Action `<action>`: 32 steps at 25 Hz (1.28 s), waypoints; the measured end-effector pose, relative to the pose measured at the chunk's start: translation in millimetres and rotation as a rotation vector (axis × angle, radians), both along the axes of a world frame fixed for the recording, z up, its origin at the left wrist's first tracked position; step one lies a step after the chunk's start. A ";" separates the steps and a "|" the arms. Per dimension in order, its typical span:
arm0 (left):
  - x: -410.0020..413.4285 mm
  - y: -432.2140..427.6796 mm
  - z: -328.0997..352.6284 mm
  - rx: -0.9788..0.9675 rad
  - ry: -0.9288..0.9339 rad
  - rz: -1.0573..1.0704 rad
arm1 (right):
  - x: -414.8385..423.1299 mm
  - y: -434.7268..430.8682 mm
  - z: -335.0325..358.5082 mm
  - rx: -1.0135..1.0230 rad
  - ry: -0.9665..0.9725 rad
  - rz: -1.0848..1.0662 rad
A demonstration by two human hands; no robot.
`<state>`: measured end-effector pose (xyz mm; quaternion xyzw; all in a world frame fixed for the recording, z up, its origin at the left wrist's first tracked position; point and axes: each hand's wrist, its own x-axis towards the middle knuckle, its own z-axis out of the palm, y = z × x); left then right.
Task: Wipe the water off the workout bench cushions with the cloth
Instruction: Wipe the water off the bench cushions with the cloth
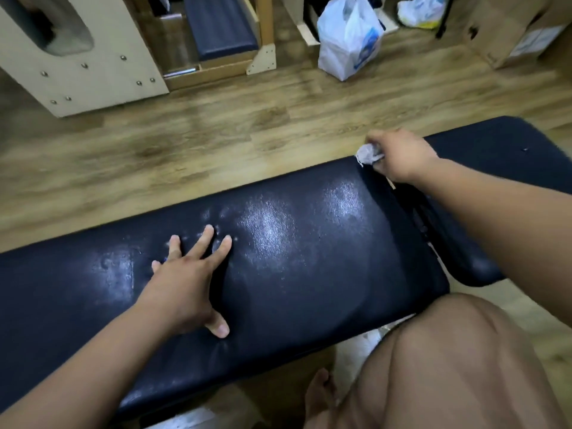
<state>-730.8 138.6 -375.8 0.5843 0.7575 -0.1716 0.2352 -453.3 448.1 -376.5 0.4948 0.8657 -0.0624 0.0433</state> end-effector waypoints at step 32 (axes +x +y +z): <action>4.3 7.3 -0.6 -0.085 0.037 0.030 | 46.2 -157.5 12.4 -0.223 0.273 0.520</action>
